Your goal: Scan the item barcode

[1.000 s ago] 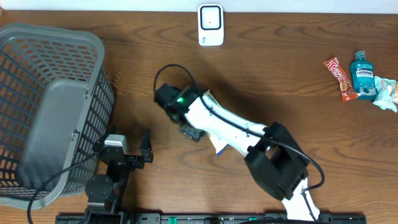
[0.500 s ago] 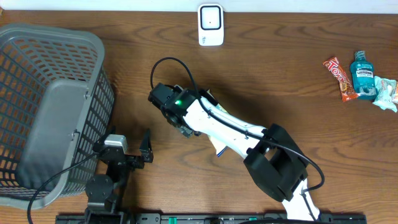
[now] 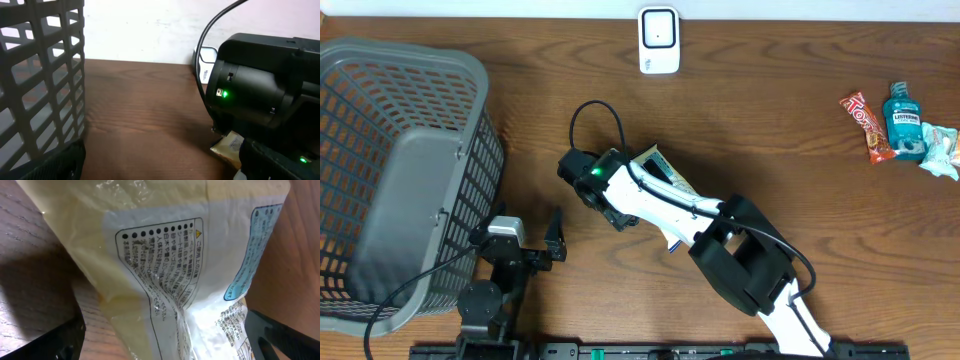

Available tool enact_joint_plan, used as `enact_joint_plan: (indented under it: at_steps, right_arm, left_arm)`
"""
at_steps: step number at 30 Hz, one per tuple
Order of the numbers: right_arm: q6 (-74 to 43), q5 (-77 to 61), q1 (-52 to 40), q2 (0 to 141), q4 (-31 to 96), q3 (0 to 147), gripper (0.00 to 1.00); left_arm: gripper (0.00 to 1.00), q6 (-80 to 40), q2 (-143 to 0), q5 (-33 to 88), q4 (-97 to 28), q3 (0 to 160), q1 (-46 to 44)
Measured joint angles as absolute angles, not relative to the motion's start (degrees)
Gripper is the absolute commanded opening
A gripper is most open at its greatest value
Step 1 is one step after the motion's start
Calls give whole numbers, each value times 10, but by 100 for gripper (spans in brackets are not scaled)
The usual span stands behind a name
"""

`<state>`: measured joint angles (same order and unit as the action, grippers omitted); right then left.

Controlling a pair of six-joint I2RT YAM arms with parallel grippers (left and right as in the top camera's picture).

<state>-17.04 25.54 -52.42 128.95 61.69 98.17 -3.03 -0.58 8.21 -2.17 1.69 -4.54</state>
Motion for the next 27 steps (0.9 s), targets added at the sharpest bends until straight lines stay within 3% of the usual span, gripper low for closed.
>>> enact_joint_plan:
  at_steps: [2,7,10,12,20,27]
  right_arm:
    - [-173,256,-524,1292,618,984,80]
    - [-190,268,-524,1305,606,989,50]
    - [-195,268,-520,1309,607,988,14]
    - [-197,269,-515,1312,608,987,2]
    - [-182,191,-479,1312,648,1031,1]
    - [-82,-37,-414,1293,699,1079,1]
  left_arm:
    - [98,-30,-6,82,-22,17,-45]
    - [98,-30,-6,82,-22,17,-45]
    - [98,-30,-6,82,-22,17,-45]
    - [98,-30,-6,82,-22,17,-45]
    - [98,-30,-6,82,-22,17,-45]
    - [98,-30,-6,82,-22,17,-45]
